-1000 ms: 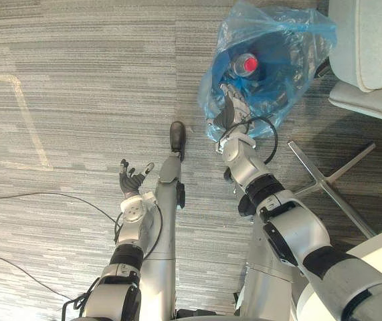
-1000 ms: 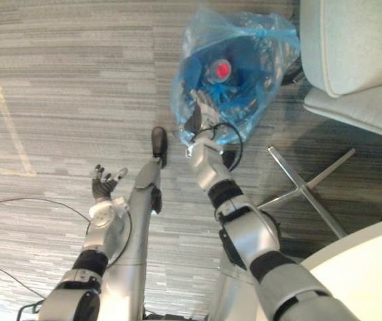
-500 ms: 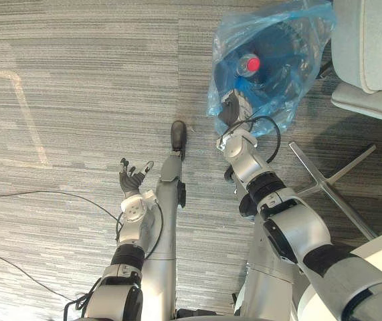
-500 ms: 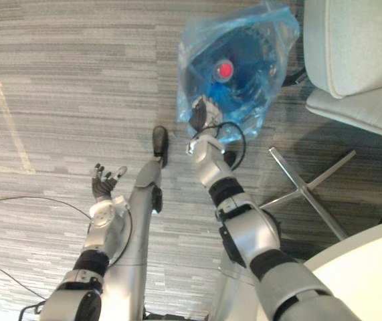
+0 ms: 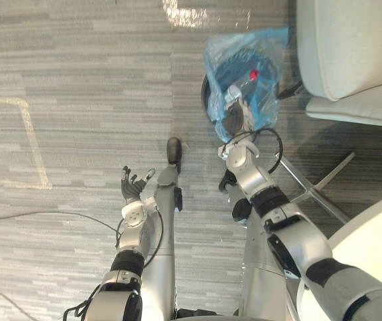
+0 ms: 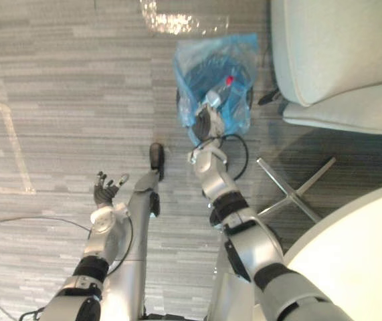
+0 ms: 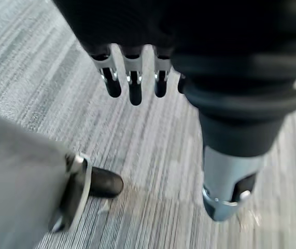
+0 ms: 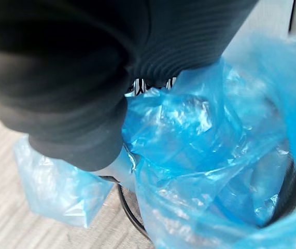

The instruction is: Gather rubbish on tea table into small bin, then transfer packed bag to large trash can.

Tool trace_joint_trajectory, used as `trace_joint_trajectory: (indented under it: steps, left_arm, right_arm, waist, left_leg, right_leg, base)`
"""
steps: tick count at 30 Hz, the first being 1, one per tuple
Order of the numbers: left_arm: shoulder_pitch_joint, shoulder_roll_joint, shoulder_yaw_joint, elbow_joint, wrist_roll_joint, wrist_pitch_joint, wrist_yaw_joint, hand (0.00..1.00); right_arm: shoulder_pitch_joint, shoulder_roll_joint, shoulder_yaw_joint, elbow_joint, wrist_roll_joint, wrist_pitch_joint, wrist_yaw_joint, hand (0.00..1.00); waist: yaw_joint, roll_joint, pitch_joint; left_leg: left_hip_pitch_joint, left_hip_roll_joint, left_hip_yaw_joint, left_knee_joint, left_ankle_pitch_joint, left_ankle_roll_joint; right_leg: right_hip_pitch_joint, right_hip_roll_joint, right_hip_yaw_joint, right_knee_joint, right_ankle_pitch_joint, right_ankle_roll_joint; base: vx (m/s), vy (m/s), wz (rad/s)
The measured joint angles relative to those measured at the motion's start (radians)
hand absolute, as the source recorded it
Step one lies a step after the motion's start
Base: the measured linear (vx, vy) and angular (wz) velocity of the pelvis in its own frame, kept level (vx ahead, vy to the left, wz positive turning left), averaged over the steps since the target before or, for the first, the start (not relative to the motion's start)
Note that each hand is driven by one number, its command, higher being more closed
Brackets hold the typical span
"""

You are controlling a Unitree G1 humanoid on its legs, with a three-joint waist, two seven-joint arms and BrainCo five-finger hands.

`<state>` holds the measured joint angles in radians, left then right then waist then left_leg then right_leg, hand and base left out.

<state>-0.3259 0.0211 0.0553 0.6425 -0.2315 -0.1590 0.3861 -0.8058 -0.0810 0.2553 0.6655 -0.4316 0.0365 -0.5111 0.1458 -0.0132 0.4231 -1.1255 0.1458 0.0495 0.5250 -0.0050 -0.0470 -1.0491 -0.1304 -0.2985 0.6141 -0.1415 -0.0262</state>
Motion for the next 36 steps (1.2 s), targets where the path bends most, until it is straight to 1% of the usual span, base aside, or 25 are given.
trace_joint_trajectory:
  steps: [3, 4, 6, 7, 9, 10, 11, 14, 18, 20, 21, 24, 26, 28, 30, 31, 32, 34, 36]
  left_arm:
    - [0.035, -0.005, -0.013, 0.011, 0.015, 0.015, -0.005, 0.0]
    - [0.062, -0.005, -0.016, 0.02, 0.02, 0.021, -0.021, 0.0]
    - [0.083, -0.006, -0.016, 0.02, 0.036, 0.023, -0.022, 0.0]
    - [0.112, -0.005, -0.019, 0.02, 0.038, 0.034, -0.025, 0.0]
    - [0.127, -0.005, -0.02, 0.026, 0.046, 0.04, -0.031, 0.0]
    - [0.141, -0.005, -0.023, 0.039, 0.056, 0.041, -0.043, 0.0]
    - [0.147, -0.005, -0.024, 0.043, 0.057, 0.043, -0.046, 0.0]
    - [0.176, -0.006, -0.035, 0.064, 0.075, 0.053, -0.063, 0.0]
    - [0.232, -0.006, -0.055, 0.09, 0.095, 0.064, -0.071, 0.0]
    - [0.248, -0.005, -0.078, 0.109, 0.115, 0.075, -0.082, 0.0]
    - [0.26, -0.004, -0.096, 0.124, 0.125, 0.081, -0.088, 0.0]
    - [0.271, 0.004, -0.116, 0.17, 0.137, 0.085, -0.097, 0.0]
    - [0.272, 0.007, -0.124, 0.19, 0.155, 0.086, -0.106, 0.0]
    - [0.27, 0.019, -0.136, 0.195, 0.173, 0.088, -0.108, 0.0]
    - [0.267, 0.028, -0.158, 0.192, 0.179, 0.088, -0.109, 0.0]
    - [0.268, 0.046, -0.181, 0.186, 0.193, 0.089, -0.111, 0.0]
    - [0.269, 0.049, -0.185, 0.181, 0.193, 0.089, -0.112, 0.0]
    - [0.286, 0.082, -0.235, 0.085, 0.211, 0.095, -0.115, 0.0]
    - [0.297, 0.091, -0.251, 0.03, 0.215, 0.096, -0.123, 0.0]
  right_arm:
    - [0.101, 0.001, 0.006, -0.064, 0.0, -0.01, 0.019, 1.0]
    - [0.159, 0.001, 0.01, -0.101, 0.0, -0.013, 0.03, 1.0]
    - [0.199, 0.001, 0.015, -0.122, 0.0, -0.021, 0.039, 1.0]
    - [0.257, 0.001, 0.026, -0.152, 0.0, -0.033, 0.053, 1.0]
    - [0.295, 0.001, 0.034, -0.172, 0.0, -0.034, 0.065, 1.0]
    - [0.334, 0.003, 0.046, -0.182, 0.0, -0.035, 0.08, 1.0]
    - [0.35, 0.003, 0.05, -0.182, 0.0, -0.036, 0.087, 1.0]
    - [0.44, 0.005, 0.075, -0.199, 0.0, -0.038, 0.119, 1.0]
    - [0.549, 0.015, 0.107, -0.294, 0.0, -0.066, 0.159, 1.0]
    - [0.578, 0.025, 0.109, -0.314, 0.0, -0.078, 0.182, 1.0]
    - [0.6, 0.025, 0.114, -0.326, 0.001, -0.084, 0.196, 1.0]
    - [0.624, 0.024, 0.114, -0.319, 0.002, -0.103, 0.225, 1.0]
    - [0.62, 0.019, 0.113, -0.288, 0.002, -0.11, 0.241, 1.0]
    - [0.622, 0.007, 0.113, -0.254, 0.003, -0.11, 0.267, 1.0]
    - [0.624, -0.006, 0.114, -0.254, 0.003, -0.11, 0.279, 1.0]
    - [0.618, -0.013, 0.114, -0.257, 0.003, -0.11, 0.291, 1.0]
    - [0.617, -0.015, 0.115, -0.259, 0.004, -0.11, 0.295, 1.0]
    - [0.601, -0.05, 0.134, -0.271, 0.025, -0.117, 0.315, 1.0]
    - [0.602, -0.078, 0.148, -0.307, 0.044, -0.118, 0.329, 1.0]
  waist:
    - [-0.007, -0.002, -0.001]
    - [-0.013, -0.002, -0.001]
    - [-0.017, -0.003, -0.002]
    - [-0.023, -0.006, -0.007]
    - [-0.026, -0.007, -0.021]
    - [-0.03, -0.01, -0.028]
    - [-0.031, -0.013, -0.033]
    - [-0.035, -0.028, -0.062]
    - [-0.045, -0.056, -0.143]
    - [-0.052, -0.059, -0.176]
    - [-0.057, -0.059, -0.194]
    - [-0.065, -0.059, -0.233]
    - [-0.071, -0.057, -0.241]
    - [-0.091, -0.055, -0.244]
    - [-0.09, -0.055, -0.248]
    - [-0.091, -0.054, -0.266]
    - [-0.092, -0.053, -0.27]
    - [-0.095, -0.047, -0.279]
    - [-0.096, -0.041, -0.287]
  left_leg:
    - [0.085, 0.0, 0.007, -0.026, 0.001, -0.001]
    - [0.142, 0.0, 0.012, -0.041, 0.003, -0.006]
    - [0.185, -0.001, 0.017, -0.055, 0.004, -0.007]
    - [0.244, -0.003, 0.022, -0.079, 0.003, -0.007]
    - [0.276, -0.005, 0.023, -0.096, 0.004, -0.007]
    - [0.32, -0.006, 0.024, -0.113, 0.003, -0.008]
    - [0.339, -0.008, 0.024, -0.122, 0.003, -0.008]
    - [0.443, -0.012, 0.028, -0.17, 0.003, -0.009]
    - [0.573, -0.012, 0.046, -0.236, 0.003, -0.013]
    - [0.629, -0.015, 0.054, -0.269, 0.004, -0.014]
    - [0.675, -0.018, 0.059, -0.297, 0.007, -0.018]
    - [0.742, -0.024, 0.071, -0.345, 0.013, -0.025]
    - [0.78, -0.029, 0.079, -0.371, 0.017, -0.025]
    - [0.831, -0.037, 0.084, -0.404, 0.026, -0.022]
    - [0.85, -0.041, 0.09, -0.421, 0.031, -0.019]
    - [0.87, -0.049, 0.103, -0.446, 0.041, -0.016]
    - [0.873, -0.051, 0.104, -0.451, 0.044, -0.015]
    - [0.917, -0.061, 0.111, -0.476, 0.052, -0.012]
    - [0.936, -0.068, 0.112, -0.496, 0.061, -0.007]
  right_leg:
    - [0.085, 0.006, 0.0, -0.034, 0.011, -0.008]
    - [0.143, 0.008, 0.0, -0.055, 0.011, -0.007]
    - [0.182, 0.009, 0.0, -0.065, 0.012, -0.006]
    - [0.238, 0.01, 0.001, -0.09, 0.012, -0.005]
    - [0.269, 0.011, 0.0, -0.106, 0.012, -0.002]
    - [0.314, 0.013, -0.002, -0.124, 0.012, 0.0]
    - [0.332, 0.013, -0.002, -0.132, 0.011, 0.002]
    - [0.435, 0.02, -0.005, -0.179, 0.01, 0.008]
    - [0.56, 0.032, 0.001, -0.251, 0.016, 0.017]
    - [0.611, 0.037, 0.006, -0.288, 0.021, 0.022]
    - [0.653, 0.04, 0.01, -0.314, 0.027, 0.028]
    - [0.714, 0.049, 0.027, -0.374, 0.048, 0.038]
    - [0.754, 0.056, 0.041, -0.414, 0.07, 0.043]
    - [0.809, 0.057, 0.048, -0.466, 0.094, 0.054]
    - [0.833, 0.059, 0.056, -0.495, 0.109, 0.058]
    - [0.847, 0.059, 0.069, -0.528, 0.129, 0.063]
    - [0.849, 0.059, 0.072, -0.534, 0.133, 0.064]
    - [0.89, 0.059, 0.09, -0.57, 0.156, 0.071]
    - [0.903, 0.057, 0.092, -0.579, 0.161, 0.074]
  base:
    - [0.01, -0.005, 0.0]
    - [0.04, -0.014, -0.03]
    - [0.05, -0.016, -0.02]
    - [0.05, -0.016, 0.0]
    - [0.06, -0.015, 0.02]
    - [0.06, -0.014, 0.02]
    - [0.08, -0.02, 0.04]
    - [0.07, -0.028, 0.01]
    - [0.1, -0.035, -0.06]
    - [0.1, -0.009, -0.09]
    - [0.08, 0.008, -0.09]
    - [0.1, 0.022, -0.14]
    - [0.08, 0.036, -0.2]
    - [0.07, 0.057, -0.09]
    - [0.01, 0.048, -0.12]
    - [0.0, 0.054, -0.17]
    - [0.0, 0.06, -0.2]
    - [-0.02, 0.042, -0.16]
    - [-0.04, 0.049, -0.08]
